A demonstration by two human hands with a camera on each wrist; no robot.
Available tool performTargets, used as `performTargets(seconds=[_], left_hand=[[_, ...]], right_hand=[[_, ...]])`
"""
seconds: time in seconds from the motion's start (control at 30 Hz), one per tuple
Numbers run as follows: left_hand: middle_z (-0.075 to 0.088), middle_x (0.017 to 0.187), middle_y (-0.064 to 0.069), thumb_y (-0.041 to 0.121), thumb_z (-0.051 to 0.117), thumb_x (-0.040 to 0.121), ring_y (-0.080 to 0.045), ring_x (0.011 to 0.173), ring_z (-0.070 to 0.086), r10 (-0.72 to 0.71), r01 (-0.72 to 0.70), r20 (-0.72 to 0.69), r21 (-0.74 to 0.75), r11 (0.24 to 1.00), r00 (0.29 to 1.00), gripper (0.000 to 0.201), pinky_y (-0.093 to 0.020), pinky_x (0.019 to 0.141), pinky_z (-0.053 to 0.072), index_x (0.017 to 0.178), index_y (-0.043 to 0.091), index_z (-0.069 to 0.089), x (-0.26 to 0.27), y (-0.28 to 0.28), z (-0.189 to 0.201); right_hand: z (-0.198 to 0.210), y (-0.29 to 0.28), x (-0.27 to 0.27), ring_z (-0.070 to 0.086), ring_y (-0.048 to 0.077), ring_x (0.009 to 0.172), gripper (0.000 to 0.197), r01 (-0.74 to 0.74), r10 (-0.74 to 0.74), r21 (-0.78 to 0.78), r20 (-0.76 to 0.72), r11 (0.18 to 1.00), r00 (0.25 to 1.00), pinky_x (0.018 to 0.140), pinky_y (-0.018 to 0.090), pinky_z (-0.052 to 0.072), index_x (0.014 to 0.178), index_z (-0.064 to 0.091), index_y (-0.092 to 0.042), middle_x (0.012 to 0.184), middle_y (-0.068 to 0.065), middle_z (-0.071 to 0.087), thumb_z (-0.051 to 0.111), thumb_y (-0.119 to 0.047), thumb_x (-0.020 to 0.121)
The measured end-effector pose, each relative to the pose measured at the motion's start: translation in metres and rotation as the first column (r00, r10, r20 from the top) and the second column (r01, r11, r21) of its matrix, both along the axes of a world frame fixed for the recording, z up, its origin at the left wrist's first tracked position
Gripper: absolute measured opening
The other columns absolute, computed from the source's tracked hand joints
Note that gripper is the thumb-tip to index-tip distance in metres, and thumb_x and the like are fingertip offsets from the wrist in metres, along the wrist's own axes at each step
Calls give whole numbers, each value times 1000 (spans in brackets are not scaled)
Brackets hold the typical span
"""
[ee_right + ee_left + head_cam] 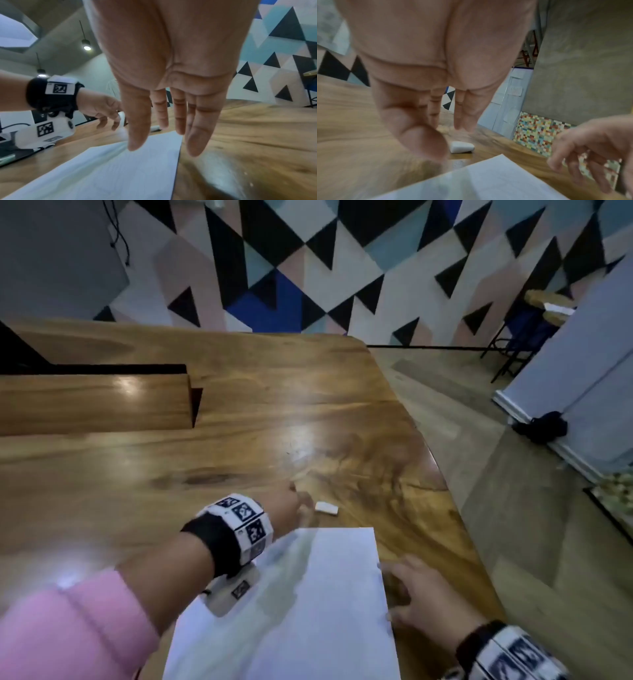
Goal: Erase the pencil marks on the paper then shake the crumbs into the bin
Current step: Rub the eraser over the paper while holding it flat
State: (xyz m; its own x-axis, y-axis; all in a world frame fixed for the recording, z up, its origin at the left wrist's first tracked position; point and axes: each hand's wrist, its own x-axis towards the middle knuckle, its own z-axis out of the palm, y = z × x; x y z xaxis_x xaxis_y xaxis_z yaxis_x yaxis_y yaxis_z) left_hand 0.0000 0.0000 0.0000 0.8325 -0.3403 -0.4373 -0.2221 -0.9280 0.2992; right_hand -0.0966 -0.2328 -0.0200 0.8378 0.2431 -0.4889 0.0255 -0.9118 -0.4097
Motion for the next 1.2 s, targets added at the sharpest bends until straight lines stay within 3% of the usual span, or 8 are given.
performTargets(seconds=[0.13,0.3,0.5,0.7,0.83,0.93,1.0,1.2], left_hand=[[35,135,-15,9,48,87,-34,109,52,-31,31,68,-1,1000,997,44,-38,92,45,131,14,41,22,-25,-19],[37,128,-18,14,51,86,-36,101,54,-72,71,35,52,996,997,38,-39,86,48,123,14,44,26,-33,-47],[43,127,-19,9,48,87,-34,106,52,-9,12,56,-52,999,998,28,-35,88,45,115,11,49,32,-32,-60],[64,96,-6,18,60,82,-21,83,56,200,-167,103,-262,951,974,14,-30,71,44,95,16,59,24,16,-31],[54,66,7,10,69,74,-12,63,53,404,-343,61,-423,839,913,18,-27,65,42,91,17,66,-5,86,-23],[53,56,2,2,69,74,-2,41,50,526,-500,-87,-475,724,846,21,-16,53,44,95,8,67,-35,124,-25],[54,54,0,2,68,76,3,38,50,565,-558,-128,-436,706,815,20,-4,43,39,94,10,68,-52,138,-32],[69,74,-11,3,65,77,-4,49,57,695,-694,-202,-457,556,690,23,1,42,37,96,14,69,-70,149,-46]], right_hand=[[-10,9,14,21,14,138,91,-22,24,-55,29,998,999,111,21,21,150,20,-24,151,-7,20,75,-31,77],[-27,25,16,-6,13,145,111,-36,37,-74,12,997,999,116,24,5,152,-2,-20,159,-8,-7,76,-36,75],[-42,37,15,-13,12,145,117,-59,61,-88,18,994,998,115,23,0,151,-7,-18,158,-8,-15,77,-40,73],[-38,40,13,-13,12,145,116,-66,65,-134,-14,989,998,117,26,3,152,-5,-19,157,-9,-17,77,-42,73],[-26,51,15,-9,15,145,114,-107,104,-252,-28,962,994,118,30,4,151,-5,-19,158,-5,-14,75,-45,74],[-19,73,16,-4,18,145,108,-180,190,-300,4,937,982,115,29,6,151,1,-22,158,-2,-6,74,-44,74],[-17,95,20,-2,17,144,106,-242,254,-246,16,938,967,114,28,8,151,4,-24,156,-5,-3,74,-43,74],[-20,159,43,11,16,135,108,-394,404,-121,73,911,912,112,30,19,151,7,-25,150,-6,11,74,-50,71]])
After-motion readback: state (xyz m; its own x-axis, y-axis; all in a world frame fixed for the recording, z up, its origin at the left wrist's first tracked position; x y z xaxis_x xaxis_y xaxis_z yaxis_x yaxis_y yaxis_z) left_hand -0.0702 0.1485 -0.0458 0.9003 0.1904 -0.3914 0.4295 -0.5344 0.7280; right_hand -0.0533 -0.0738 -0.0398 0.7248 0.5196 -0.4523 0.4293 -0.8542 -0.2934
